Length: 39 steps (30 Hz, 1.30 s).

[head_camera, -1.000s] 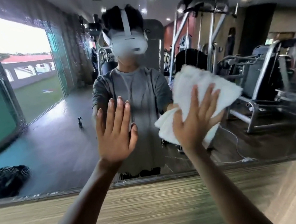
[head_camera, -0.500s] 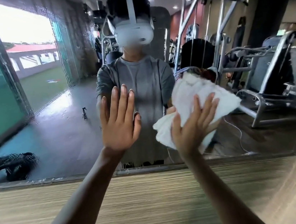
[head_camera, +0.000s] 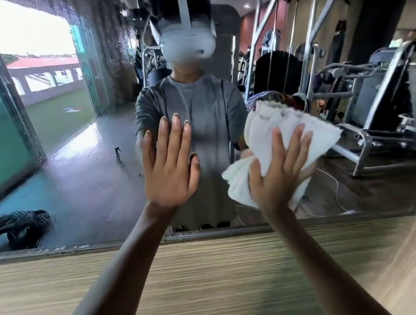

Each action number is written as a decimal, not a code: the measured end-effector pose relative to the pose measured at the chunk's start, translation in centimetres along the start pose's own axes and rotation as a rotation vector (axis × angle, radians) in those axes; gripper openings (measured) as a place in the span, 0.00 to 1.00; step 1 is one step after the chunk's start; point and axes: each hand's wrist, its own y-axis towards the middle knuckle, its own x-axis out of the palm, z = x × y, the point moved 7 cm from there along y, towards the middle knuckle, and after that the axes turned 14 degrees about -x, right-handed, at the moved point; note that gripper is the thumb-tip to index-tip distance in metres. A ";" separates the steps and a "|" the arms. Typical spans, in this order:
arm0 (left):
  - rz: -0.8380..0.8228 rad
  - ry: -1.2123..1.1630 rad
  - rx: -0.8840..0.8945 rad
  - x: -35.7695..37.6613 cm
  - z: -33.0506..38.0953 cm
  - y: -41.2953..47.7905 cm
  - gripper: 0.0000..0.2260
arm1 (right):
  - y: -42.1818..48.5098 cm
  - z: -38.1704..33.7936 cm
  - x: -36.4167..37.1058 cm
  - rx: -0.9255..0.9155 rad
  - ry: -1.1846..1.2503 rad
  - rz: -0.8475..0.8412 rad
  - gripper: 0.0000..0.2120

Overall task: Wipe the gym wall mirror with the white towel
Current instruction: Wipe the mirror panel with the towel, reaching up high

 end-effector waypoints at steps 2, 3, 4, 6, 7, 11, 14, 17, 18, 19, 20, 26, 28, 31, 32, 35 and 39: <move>-0.001 -0.012 0.001 -0.1 0.0 -0.1 0.26 | -0.5 -2.1 0.6 -0.036 0.006 -0.005 0.30; 0.000 -0.013 0.001 -0.1 0.0 -0.1 0.26 | -1.8 -2.9 1.0 -0.108 0.001 -0.030 0.29; -0.001 -0.013 0.000 -0.1 0.0 -0.1 0.26 | -3.6 -3.5 1.4 -0.213 -0.014 -0.065 0.28; -0.005 -0.021 0.000 -0.1 -0.2 0.1 0.26 | -7.8 -3.4 2.0 -0.443 -0.059 -0.179 0.26; -0.007 -0.021 0.003 -0.1 -0.2 0.1 0.26 | -9.4 -2.4 2.0 -0.518 -0.076 -0.228 0.25; -0.013 -0.015 -0.004 0.0 -0.1 0.2 0.27 | -7.4 2.7 0.3 -0.436 -0.067 -0.202 0.25; -0.014 0.008 -0.011 0.0 0.0 0.2 0.28 | 1.2 3.5 -1.2 -0.057 -0.027 -0.040 0.30; -0.007 -0.028 -0.033 -0.4 0.0 0.3 0.27 | 7.7 -0.5 -1.3 0.015 -0.010 -0.008 0.33; 0.001 -0.048 -0.045 -0.6 -0.1 0.5 0.26 | 8.2 -2.4 -0.9 -0.073 -0.039 -0.036 0.34; 0.005 -0.064 -0.062 -0.7 -0.2 0.7 0.25 | 7.6 -4.1 -0.3 -0.194 -0.066 -0.075 0.35; 0.004 -0.080 -0.077 -0.8 -0.3 1.0 0.25 | 6.1 -5.6 0.2 -0.337 -0.085 -0.118 0.35; -0.055 -0.075 -0.091 -1.8 -0.7 3.5 0.24 | 0.4 -0.2 -0.3 -0.692 -0.117 -0.213 0.35; -0.064 -0.058 -0.075 -2.4 -1.2 5.5 0.24 | 4.3 2.5 -1.4 -0.527 -0.121 -0.188 0.35; -0.070 -0.013 -0.079 -2.8 -1.9 10.0 0.24 | 13.5 2.6 -3.0 -0.194 -0.098 -0.051 0.33; -0.077 0.004 -0.090 -2.9 -2.1 11.6 0.24 | 16.4 1.5 -3.3 -0.138 -0.060 -0.006 0.33; -0.102 0.029 -0.106 -3.0 -2.4 16.6 0.25 | 20.4 -3.2 -2.9 -0.255 -0.059 0.006 0.34; -0.069 0.015 -0.106 -3.7 -2.7 21.8 0.26 | 16.4 -5.4 -1.5 -0.774 -0.160 -0.096 0.37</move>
